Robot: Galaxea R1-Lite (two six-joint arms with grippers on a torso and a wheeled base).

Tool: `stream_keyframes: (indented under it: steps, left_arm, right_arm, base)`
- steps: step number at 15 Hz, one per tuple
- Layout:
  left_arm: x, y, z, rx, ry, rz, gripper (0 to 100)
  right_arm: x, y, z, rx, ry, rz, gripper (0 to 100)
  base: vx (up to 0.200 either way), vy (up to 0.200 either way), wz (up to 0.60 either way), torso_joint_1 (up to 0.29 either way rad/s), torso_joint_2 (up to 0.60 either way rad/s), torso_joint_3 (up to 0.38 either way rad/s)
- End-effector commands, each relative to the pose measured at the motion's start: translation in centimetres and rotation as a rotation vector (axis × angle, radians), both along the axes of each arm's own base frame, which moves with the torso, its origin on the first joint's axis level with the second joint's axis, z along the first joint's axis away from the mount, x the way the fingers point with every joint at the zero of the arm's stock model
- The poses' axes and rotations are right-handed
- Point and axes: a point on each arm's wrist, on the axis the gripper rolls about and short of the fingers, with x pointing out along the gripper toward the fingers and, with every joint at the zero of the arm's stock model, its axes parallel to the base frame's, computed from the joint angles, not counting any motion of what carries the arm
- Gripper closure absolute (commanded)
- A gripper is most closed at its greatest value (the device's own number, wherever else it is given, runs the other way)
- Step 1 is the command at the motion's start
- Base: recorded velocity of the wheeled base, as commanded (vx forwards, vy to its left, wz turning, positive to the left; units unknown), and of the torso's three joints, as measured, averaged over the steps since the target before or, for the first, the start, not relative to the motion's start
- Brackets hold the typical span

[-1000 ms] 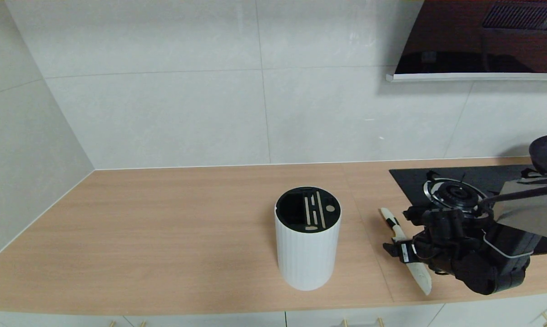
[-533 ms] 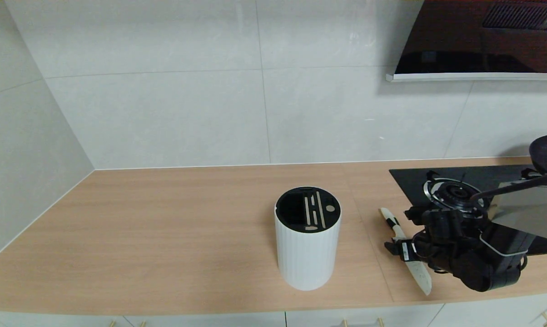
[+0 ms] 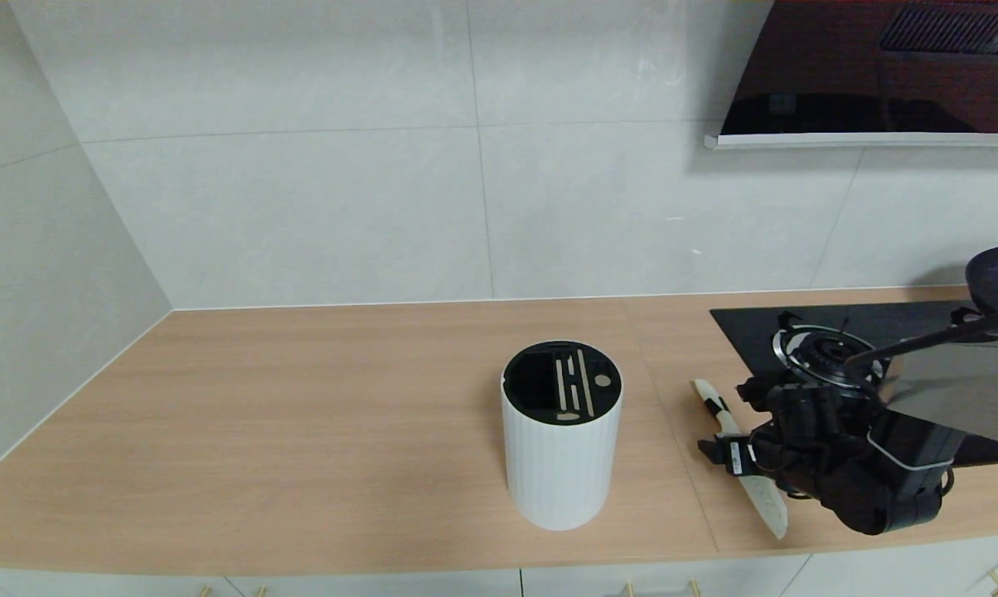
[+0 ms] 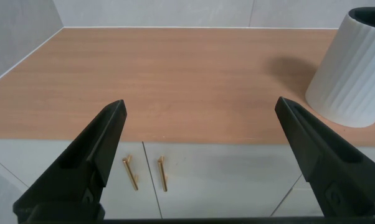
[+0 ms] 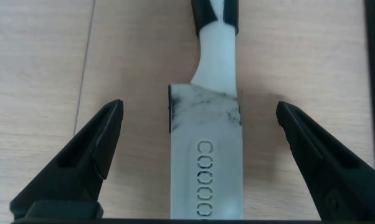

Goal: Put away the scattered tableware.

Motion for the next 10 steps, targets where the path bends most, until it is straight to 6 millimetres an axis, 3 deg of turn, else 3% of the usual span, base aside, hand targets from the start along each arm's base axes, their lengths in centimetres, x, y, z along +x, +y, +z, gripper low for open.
stream_keyframes:
  steps: [1, 5, 6, 10]
  left_arm:
    - [0.00, 0.00, 0.00, 0.000, 0.000, 0.001, 0]
    - [0.00, 0.00, 0.00, 0.000, 0.000, 0.001, 0]
    - [0.00, 0.00, 0.00, 0.000, 0.000, 0.001, 0]
    - [0.00, 0.00, 0.00, 0.000, 0.000, 0.001, 0]
  right_arm:
    - [0.10, -0.02, -0.25, -0.002, 0.003, -0.002, 0]
    - [0.19, -0.01, -0.41, -0.004, 0.005, -0.005, 0]
    - [0.22, -0.01, -0.44, -0.004, 0.005, -0.005, 100]
    - [0.20, -0.01, -0.67, -0.006, 0.011, -0.004, 100]
  base:
    - [0.000, 0.000, 0.00, 0.000, 0.00, 0.000]
    - [0.000, 0.000, 0.00, 0.000, 0.00, 0.000]
    - [0.000, 0.000, 0.00, 0.000, 0.00, 0.000]
    - [0.000, 0.000, 0.00, 0.000, 0.00, 0.000]
